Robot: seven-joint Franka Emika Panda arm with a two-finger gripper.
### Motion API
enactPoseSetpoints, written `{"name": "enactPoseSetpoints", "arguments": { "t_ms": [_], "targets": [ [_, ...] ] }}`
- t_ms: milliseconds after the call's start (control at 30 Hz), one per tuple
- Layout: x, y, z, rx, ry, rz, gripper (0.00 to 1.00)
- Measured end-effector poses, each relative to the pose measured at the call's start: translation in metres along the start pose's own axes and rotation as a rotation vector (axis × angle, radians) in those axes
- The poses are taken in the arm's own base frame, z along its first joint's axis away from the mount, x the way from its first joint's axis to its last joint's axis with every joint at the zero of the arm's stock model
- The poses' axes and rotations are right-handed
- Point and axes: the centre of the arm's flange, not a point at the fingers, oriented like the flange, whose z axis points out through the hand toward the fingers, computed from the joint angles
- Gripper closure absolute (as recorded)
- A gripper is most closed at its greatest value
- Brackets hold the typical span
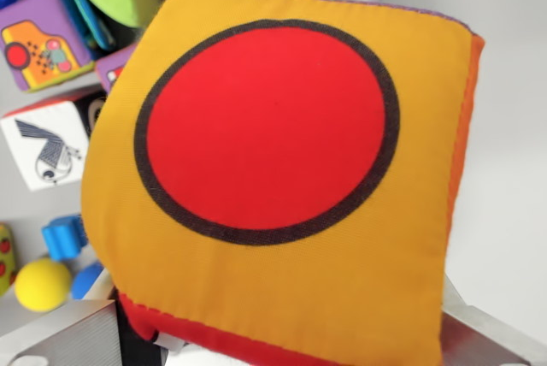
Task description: Pick an object from the bin
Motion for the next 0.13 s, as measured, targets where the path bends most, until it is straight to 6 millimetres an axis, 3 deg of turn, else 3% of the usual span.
{"name": "enactPoseSetpoints", "arguments": {
  "t_ms": [133],
  "targets": [
    [0.0, 0.0, 0.0, 0.0, 0.0, 0.0, 1.0]
  ]
}}
